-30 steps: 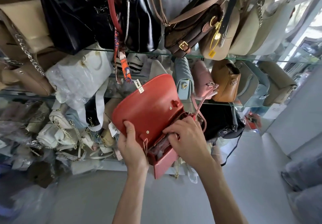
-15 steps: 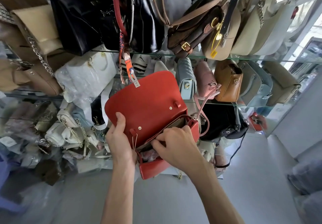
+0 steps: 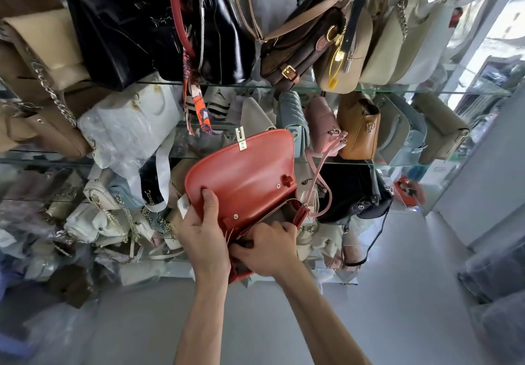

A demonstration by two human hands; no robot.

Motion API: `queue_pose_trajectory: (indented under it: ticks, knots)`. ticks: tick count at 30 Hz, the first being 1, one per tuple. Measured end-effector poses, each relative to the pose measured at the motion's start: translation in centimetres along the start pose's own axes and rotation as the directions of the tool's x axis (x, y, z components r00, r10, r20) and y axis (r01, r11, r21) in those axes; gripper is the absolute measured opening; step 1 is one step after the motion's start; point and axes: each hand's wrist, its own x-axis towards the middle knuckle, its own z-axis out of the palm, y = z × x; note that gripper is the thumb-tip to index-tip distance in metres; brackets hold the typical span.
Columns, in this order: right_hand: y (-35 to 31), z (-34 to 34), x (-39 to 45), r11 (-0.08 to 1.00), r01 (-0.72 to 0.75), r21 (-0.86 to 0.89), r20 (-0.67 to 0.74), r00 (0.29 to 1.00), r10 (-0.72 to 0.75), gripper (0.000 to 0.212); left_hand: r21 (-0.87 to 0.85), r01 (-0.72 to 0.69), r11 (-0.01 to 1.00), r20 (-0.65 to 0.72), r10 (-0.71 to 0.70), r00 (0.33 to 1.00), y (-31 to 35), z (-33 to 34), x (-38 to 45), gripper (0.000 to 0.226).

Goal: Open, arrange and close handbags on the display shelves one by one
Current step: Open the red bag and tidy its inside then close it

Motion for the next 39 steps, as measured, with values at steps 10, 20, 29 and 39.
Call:
queue_pose_trajectory:
  ticks: [10,20,29,39]
  knots:
    - [-0.9,1.6,-1.4,0.985,0.062,-0.159,-0.239,0.966,-0.099,0.037,-0.013,0.01,1.0,0.018,-0.01,1.0,0.1,-0.9,0.8,0.045]
    - [0.8,-2.9,-0.2,0.898,0.373,-0.233,0.047,0.927,-0.372,0.034,0.018,-0.036,0.999,0.063,0.035,0.997,0.4,-1.4,0.8,0.044]
    - [0.9,-4.2,0.4,0.874,0.409,-0.263,0.106,0.912,-0.396,0.033,0.041,-0.008,0.999,0.096,0.004,0.995,0.4,-1.2,0.1,0.031]
    - [2.8,-7.4,-0.2,0.913,0.033,-0.406,-0.169,0.979,-0.11,0.029,0.04,-0.031,0.999,0.085,0.027,0.996,1.3,-1.4,0.3,0.033]
